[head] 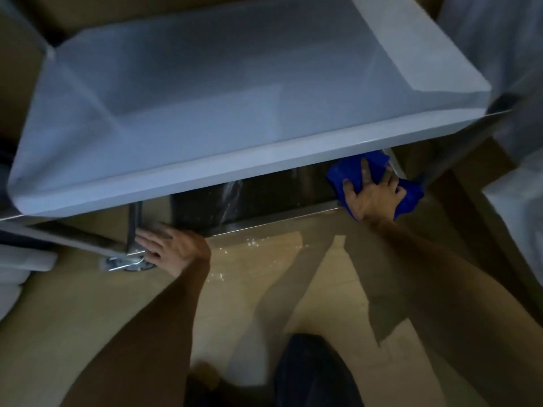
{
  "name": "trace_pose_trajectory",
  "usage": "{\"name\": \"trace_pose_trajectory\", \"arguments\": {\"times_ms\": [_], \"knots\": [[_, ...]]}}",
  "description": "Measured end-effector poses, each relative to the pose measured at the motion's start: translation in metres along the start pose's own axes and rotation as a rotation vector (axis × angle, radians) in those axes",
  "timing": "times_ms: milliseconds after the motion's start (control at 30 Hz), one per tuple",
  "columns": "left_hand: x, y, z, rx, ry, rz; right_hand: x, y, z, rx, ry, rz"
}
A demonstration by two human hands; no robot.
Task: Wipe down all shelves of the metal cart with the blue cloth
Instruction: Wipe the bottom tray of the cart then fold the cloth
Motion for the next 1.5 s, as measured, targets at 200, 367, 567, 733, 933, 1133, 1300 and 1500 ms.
{"name": "trace_pose_trajectory", "arguments": {"times_ms": [200,367,567,733,933,1133,1300,1500], "knots": [[0.015,0.045,0.011,0.011,-0.008,-0.091,0.000,0.028,-0.018,0.098,-0.013,-0.039],[0.006,0.046,0.015,0.007,-0.005,-0.089,0.010,0.161,-0.097,-0.028,0.038,-0.016],[-0.027,0.086,0.032,0.057,0.071,-0.297,0.015,0.328,-0.219,-0.405,0.173,0.107],[-0.065,0.130,0.067,-0.144,-0.189,-0.385,0.007,0.340,-0.226,-0.465,0.199,0.081],[-0.103,0.099,0.100,-0.230,-0.160,-0.624,0.007,0.272,-0.183,-0.248,0.011,0.092],[-0.087,0.100,0.097,-0.295,-0.244,-0.675,0.004,0.259,-0.166,-0.145,0.081,0.048],[-0.079,0.100,0.103,-0.294,-0.251,-0.662,0.015,0.391,-0.267,-0.532,0.237,0.114],[-0.077,0.104,0.109,-0.319,-0.234,-0.661,0.016,0.407,-0.282,-0.730,0.182,0.068]]}}
Point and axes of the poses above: each hand's wrist, its own z-axis towards the middle knuckle, its own x-axis out of the palm, y = z × x, the point moved 2 cm from there along z, towards the middle knuckle, and after that the axes turned 15 degrees about -y, right-handed, at the moved point
